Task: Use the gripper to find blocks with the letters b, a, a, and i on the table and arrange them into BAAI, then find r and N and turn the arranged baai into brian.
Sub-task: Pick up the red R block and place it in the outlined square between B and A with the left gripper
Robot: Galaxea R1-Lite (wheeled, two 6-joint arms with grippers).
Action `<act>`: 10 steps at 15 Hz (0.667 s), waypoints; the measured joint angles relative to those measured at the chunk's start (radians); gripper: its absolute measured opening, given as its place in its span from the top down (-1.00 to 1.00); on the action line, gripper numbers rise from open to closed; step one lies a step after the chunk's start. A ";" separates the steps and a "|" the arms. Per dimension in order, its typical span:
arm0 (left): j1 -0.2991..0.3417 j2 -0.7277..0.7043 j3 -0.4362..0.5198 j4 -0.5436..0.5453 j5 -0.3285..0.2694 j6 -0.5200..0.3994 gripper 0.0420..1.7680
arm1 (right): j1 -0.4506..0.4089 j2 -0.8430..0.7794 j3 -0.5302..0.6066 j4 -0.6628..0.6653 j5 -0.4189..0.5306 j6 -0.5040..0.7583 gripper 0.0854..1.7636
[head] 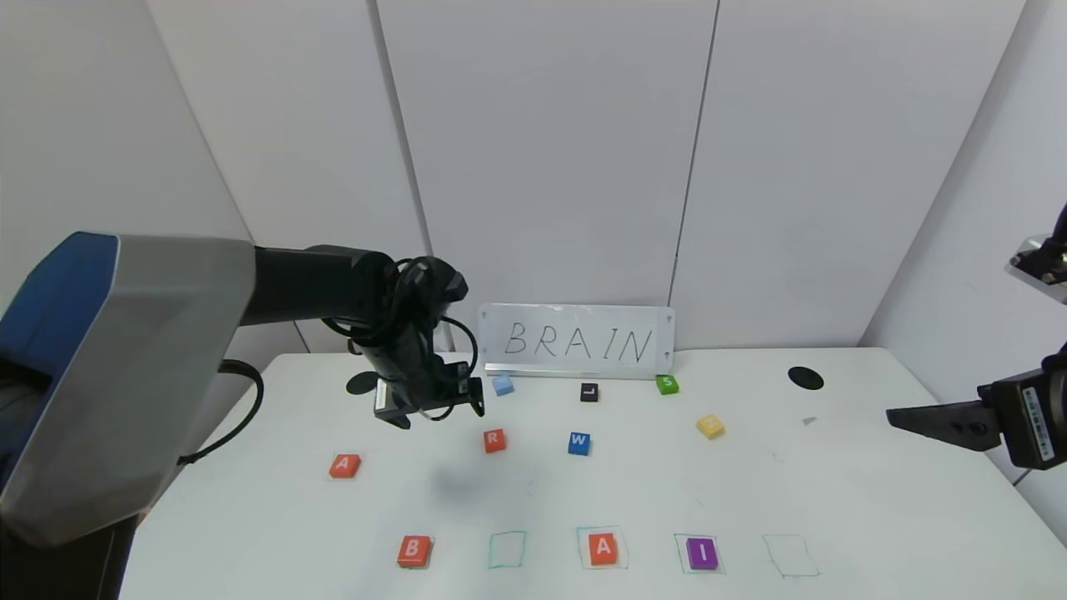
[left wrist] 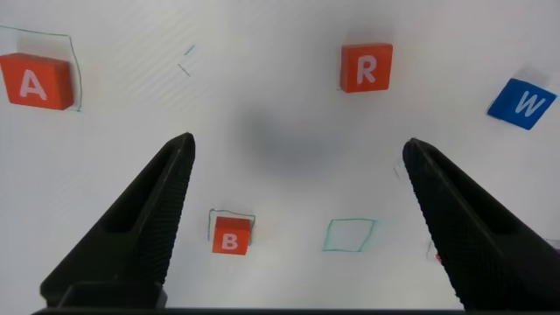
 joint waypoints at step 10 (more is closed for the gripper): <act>-0.098 0.167 -0.109 -0.087 0.134 -0.153 -0.93 | 0.012 0.001 0.005 -0.001 0.000 0.000 -0.94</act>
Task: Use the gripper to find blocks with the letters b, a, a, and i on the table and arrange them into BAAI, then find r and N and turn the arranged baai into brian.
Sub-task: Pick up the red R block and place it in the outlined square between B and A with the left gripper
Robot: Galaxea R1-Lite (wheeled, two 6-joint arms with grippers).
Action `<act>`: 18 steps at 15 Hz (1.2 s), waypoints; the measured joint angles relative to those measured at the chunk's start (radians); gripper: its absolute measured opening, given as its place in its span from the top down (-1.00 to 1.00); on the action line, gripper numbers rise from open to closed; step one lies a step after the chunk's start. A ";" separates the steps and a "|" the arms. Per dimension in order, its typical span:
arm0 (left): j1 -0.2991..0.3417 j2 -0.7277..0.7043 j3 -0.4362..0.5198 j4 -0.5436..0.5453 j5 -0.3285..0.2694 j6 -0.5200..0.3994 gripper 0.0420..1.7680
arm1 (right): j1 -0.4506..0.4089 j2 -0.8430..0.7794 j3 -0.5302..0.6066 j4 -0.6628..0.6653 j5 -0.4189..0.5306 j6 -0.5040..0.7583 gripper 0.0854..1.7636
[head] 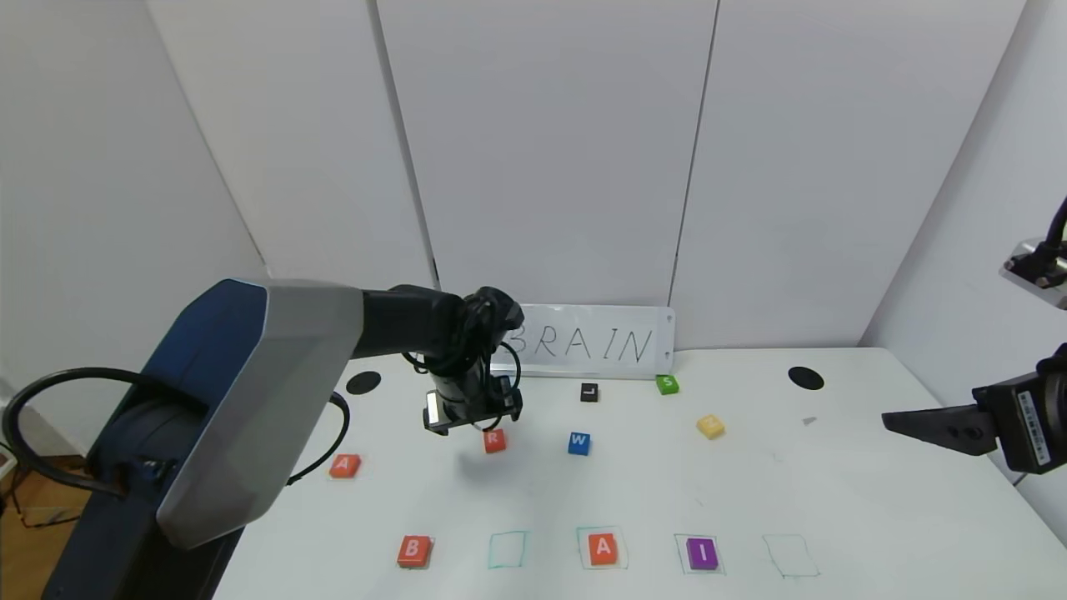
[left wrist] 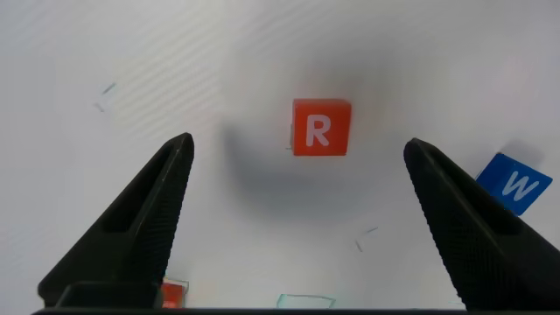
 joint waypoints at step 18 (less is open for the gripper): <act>-0.017 0.072 0.015 -0.052 0.033 -0.020 -0.93 | 0.014 0.000 0.007 0.000 0.000 0.000 -0.94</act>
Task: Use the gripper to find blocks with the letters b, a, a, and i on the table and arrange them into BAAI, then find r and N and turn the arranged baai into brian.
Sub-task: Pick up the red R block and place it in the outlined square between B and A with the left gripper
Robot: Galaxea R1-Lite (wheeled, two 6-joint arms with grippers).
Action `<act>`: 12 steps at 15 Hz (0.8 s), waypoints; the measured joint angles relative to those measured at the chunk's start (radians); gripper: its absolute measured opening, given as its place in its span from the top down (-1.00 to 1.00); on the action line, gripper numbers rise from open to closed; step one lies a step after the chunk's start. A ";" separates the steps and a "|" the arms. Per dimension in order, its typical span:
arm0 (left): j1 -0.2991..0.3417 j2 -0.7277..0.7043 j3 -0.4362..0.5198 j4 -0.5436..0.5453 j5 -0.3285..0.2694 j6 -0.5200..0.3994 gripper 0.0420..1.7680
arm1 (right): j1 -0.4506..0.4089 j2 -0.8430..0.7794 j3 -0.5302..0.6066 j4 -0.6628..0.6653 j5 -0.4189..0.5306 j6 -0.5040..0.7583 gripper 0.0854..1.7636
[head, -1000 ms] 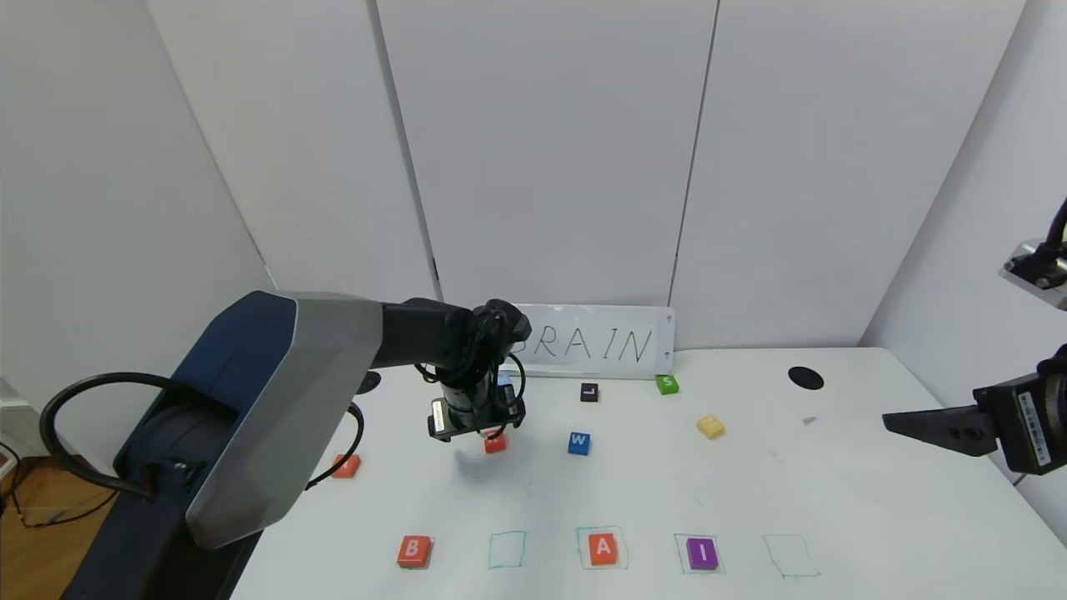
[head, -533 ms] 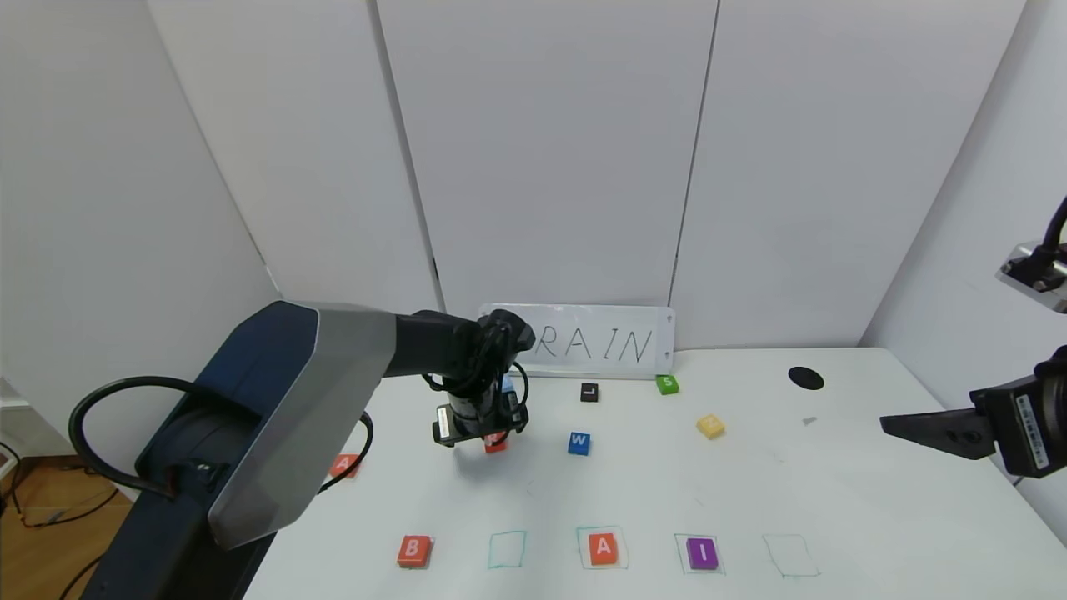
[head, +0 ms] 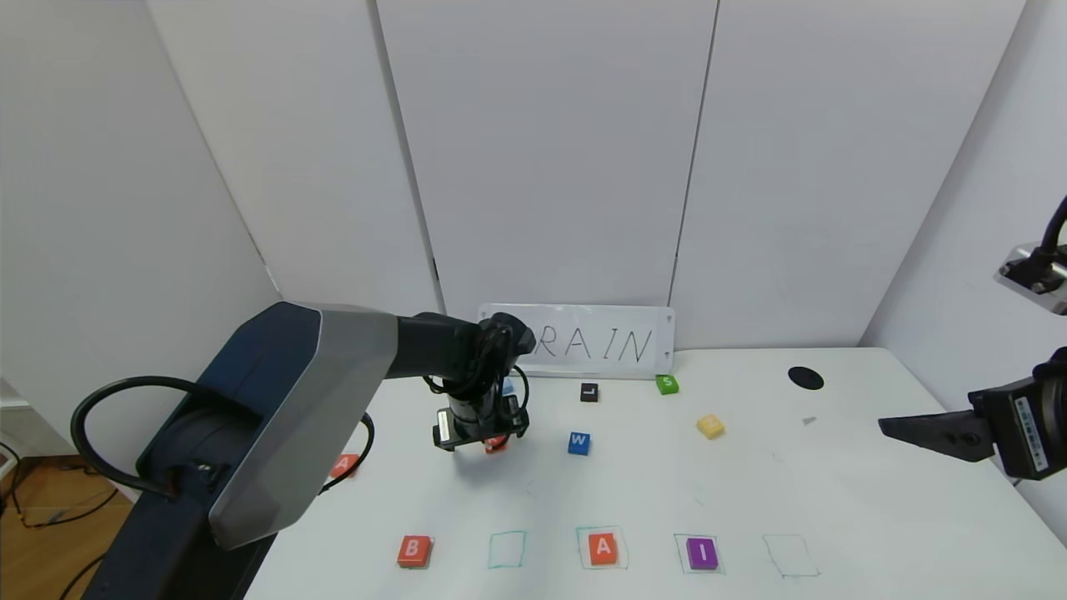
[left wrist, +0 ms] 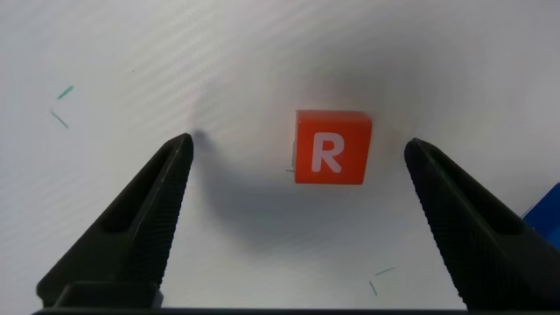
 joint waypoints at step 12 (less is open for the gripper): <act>-0.001 -0.002 0.002 0.002 -0.001 0.001 0.49 | 0.003 -0.006 0.001 0.000 0.000 -0.001 -0.94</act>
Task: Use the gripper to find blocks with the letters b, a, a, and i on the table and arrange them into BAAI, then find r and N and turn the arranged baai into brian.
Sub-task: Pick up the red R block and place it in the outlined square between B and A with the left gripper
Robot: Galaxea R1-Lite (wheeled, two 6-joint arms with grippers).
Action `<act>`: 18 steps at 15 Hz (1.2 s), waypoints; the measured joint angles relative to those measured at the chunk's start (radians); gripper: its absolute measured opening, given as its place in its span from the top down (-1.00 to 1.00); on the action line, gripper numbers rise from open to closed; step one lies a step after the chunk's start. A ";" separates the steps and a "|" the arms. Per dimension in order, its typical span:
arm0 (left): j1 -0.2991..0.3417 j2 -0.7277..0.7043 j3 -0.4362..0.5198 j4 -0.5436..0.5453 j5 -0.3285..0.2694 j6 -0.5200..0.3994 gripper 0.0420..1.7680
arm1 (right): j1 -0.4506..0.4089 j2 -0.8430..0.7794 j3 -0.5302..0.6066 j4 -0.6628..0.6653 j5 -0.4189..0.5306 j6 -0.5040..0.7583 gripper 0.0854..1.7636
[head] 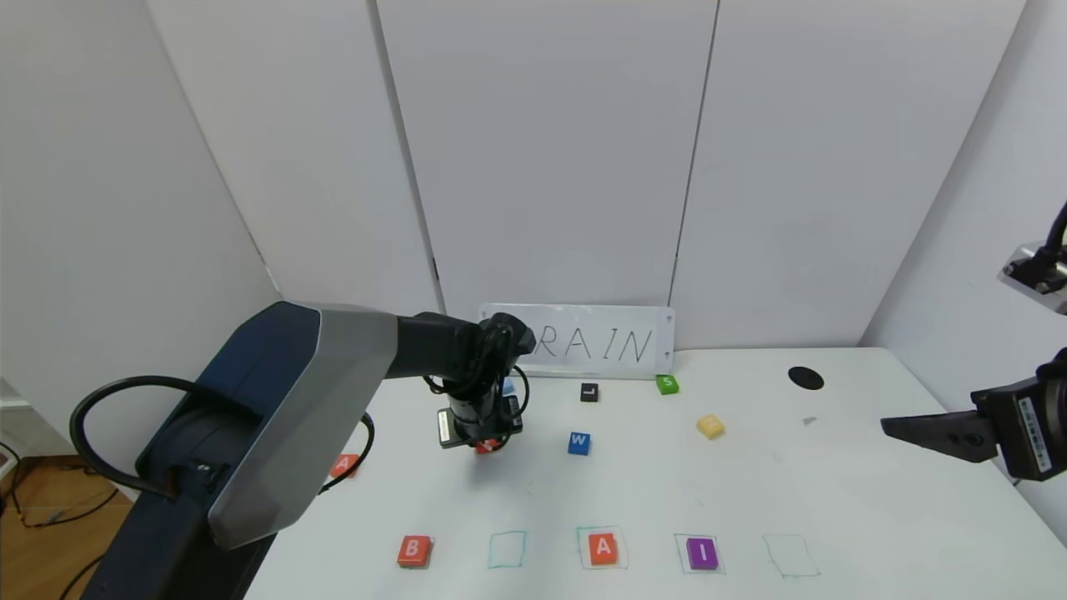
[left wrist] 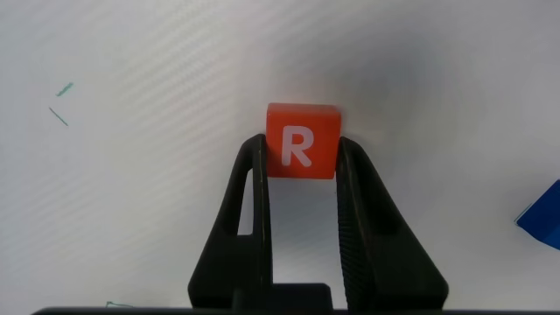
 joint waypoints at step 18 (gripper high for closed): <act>-0.110 -0.247 0.336 -0.031 -0.006 0.013 0.49 | 0.040 0.000 0.016 0.000 -0.019 0.001 -0.94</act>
